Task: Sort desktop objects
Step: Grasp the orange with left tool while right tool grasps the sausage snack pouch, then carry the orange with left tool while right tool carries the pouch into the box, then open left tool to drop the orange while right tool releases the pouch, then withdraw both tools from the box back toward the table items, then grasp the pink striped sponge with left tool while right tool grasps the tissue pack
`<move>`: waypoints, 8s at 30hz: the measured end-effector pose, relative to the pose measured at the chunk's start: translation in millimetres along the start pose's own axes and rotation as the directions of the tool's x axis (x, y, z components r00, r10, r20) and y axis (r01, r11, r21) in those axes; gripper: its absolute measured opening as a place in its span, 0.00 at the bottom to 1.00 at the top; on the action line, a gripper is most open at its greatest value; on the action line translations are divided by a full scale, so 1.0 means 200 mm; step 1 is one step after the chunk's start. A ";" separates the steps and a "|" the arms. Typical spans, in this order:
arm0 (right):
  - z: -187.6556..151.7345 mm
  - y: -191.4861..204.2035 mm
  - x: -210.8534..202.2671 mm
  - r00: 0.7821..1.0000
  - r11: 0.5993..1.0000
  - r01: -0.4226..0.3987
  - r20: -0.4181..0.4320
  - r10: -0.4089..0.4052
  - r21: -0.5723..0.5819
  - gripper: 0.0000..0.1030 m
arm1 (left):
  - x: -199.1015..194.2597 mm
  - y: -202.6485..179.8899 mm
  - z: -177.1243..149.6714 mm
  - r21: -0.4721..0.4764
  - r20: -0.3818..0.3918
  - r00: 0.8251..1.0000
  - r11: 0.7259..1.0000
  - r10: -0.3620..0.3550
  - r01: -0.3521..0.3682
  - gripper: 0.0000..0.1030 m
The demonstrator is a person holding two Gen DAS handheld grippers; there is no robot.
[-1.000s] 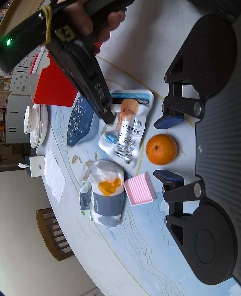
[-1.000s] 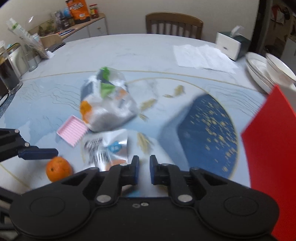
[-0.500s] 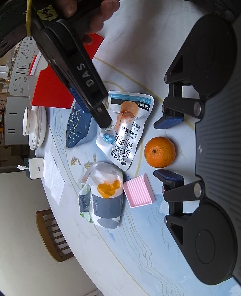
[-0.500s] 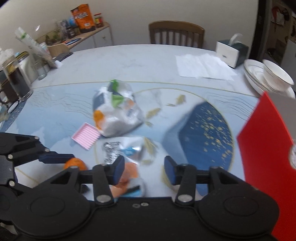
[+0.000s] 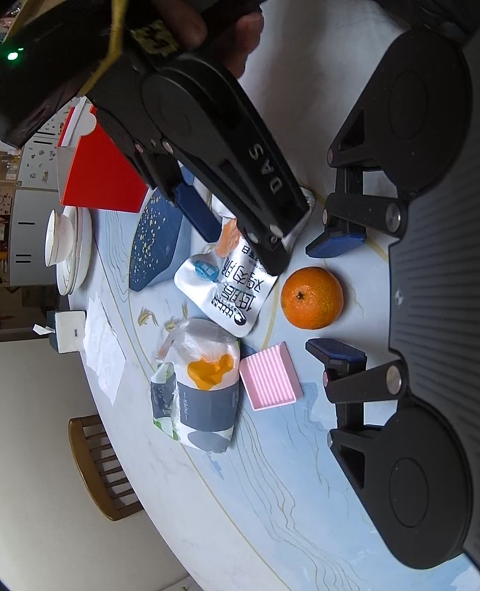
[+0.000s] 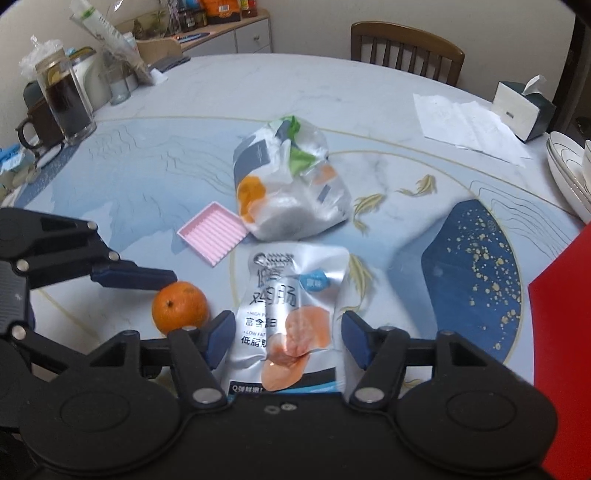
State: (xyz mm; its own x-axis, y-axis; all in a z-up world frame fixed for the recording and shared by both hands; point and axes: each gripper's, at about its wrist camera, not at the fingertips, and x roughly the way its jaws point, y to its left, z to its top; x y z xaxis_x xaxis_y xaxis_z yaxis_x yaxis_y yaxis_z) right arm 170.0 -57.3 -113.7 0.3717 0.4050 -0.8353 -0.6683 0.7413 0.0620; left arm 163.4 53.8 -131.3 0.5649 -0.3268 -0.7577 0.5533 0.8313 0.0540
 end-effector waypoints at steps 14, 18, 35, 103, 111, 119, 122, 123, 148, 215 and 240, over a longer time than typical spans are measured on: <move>0.03 -0.03 0.03 0.999 1.000 0.013 0.037 -0.013 -0.013 0.57 | 0.02 -0.01 0.01 0.001 0.000 1.000 1.000 -0.014 0.014 0.40; 0.01 -0.10 0.01 0.999 0.999 0.036 0.036 -0.037 0.022 0.56 | 0.02 -0.01 0.02 -0.002 0.000 1.000 1.000 -0.018 0.018 0.34; -0.15 -0.24 -0.15 0.996 0.989 0.087 0.010 -0.089 0.118 0.39 | 0.02 -0.06 0.04 0.008 -0.012 1.000 1.000 -0.025 0.025 0.32; -0.53 -1.56 -0.83 0.962 0.943 0.172 0.158 -0.223 0.284 0.38 | 0.41 -1.23 1.10 0.224 0.017 0.996 0.971 -0.083 0.077 0.32; -0.53 -1.54 -0.74 0.975 0.964 0.152 0.125 -0.182 0.220 0.38 | 0.53 -1.25 1.11 0.228 -0.079 0.993 0.968 -0.090 0.106 0.32; -0.56 -1.50 -0.68 0.985 0.978 0.130 0.087 -0.146 0.163 0.38 | 0.61 -1.24 1.12 0.210 -0.149 0.984 0.970 -0.093 0.124 0.32; -0.57 -1.49 -0.67 0.988 0.982 0.118 0.078 -0.130 0.144 0.38 | 0.62 -1.24 1.12 0.196 -0.169 0.980 0.971 -0.101 0.134 0.32; -0.57 -1.49 -0.66 0.989 0.983 0.119 0.073 -0.130 0.139 0.38 | 0.63 -1.23 1.12 0.189 -0.175 0.979 0.973 -0.102 0.135 0.32; -0.61 -1.50 -0.69 0.993 0.987 0.089 0.070 -0.099 0.132 0.48 | 0.60 -1.20 1.14 0.123 -0.165 0.980 0.984 -0.111 0.132 0.53; 0.19 -0.22 -0.38 0.984 0.990 -0.009 0.177 -0.015 0.139 0.75 | -0.18 0.14 0.21 -0.026 0.062 0.994 0.995 -0.092 0.094 1.00; 0.48 0.01 0.13 0.999 0.999 0.040 0.027 -0.041 0.012 0.75 | 0.13 0.44 0.10 0.146 0.029 0.981 0.972 -0.190 0.184 1.00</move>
State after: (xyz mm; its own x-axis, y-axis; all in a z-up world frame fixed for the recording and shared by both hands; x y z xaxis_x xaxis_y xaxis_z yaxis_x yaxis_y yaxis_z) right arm 240.6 5.5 -83.2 0.4155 0.3886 -0.8224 -0.6449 0.7635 0.0350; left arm 237.6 109.2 -133.3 0.4672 -0.4919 -0.7347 0.7311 0.6822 0.0082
